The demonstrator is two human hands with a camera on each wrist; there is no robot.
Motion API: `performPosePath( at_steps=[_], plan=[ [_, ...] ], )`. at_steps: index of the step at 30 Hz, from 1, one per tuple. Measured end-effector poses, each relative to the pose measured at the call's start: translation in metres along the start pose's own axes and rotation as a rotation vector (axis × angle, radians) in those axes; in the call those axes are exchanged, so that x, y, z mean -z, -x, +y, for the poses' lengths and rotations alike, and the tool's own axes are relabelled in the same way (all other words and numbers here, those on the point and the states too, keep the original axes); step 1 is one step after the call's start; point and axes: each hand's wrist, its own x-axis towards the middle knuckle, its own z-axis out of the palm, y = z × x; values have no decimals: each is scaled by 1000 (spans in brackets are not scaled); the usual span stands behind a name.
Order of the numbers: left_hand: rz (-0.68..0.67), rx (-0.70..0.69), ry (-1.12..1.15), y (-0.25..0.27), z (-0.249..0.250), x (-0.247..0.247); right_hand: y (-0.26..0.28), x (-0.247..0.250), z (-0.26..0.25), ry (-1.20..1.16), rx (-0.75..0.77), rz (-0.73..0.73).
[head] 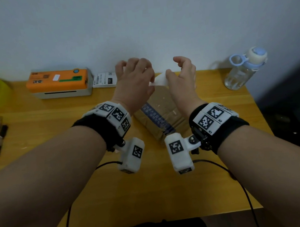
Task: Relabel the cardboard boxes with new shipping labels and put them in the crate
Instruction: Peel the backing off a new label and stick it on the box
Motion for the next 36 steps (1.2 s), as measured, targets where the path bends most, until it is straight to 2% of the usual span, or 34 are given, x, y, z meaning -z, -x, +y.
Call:
performPosePath(
  at_steps=[2,5,7,10,11,13,17,25,27,32,34,36],
  plan=[
    [-34,48,-20,-3,1,-4,-7,5,5,-53,-57,-29],
    [-82,278,71,-4,-5,-12,-18,19,11,-226,-146,-66],
    [-69,451,359,-3,-8,-13,-25,28,19,-251,-192,-177],
    [-133,722,1030,-2,2,-14,-31,33,33,-151,-255,-385],
    [-132,802,1163,-2,5,-16,-31,34,37,-123,-264,-447],
    [-149,917,1291,-2,10,-20,-30,36,44,-120,-252,-536],
    [-205,1066,1237,3,22,-34,-32,36,57,-54,-181,-566],
    [-234,1211,1074,10,33,-73,-50,18,98,454,12,-569],
    [-233,1236,1051,9,37,-75,-52,16,103,428,-40,-611],
    [-269,1184,1001,2,30,-78,-51,14,105,338,-79,-601],
    [-303,1170,939,0,27,-79,-50,12,106,412,-54,-571],
    [-336,1143,887,-1,24,-79,-48,10,104,592,24,-515]
  ],
)
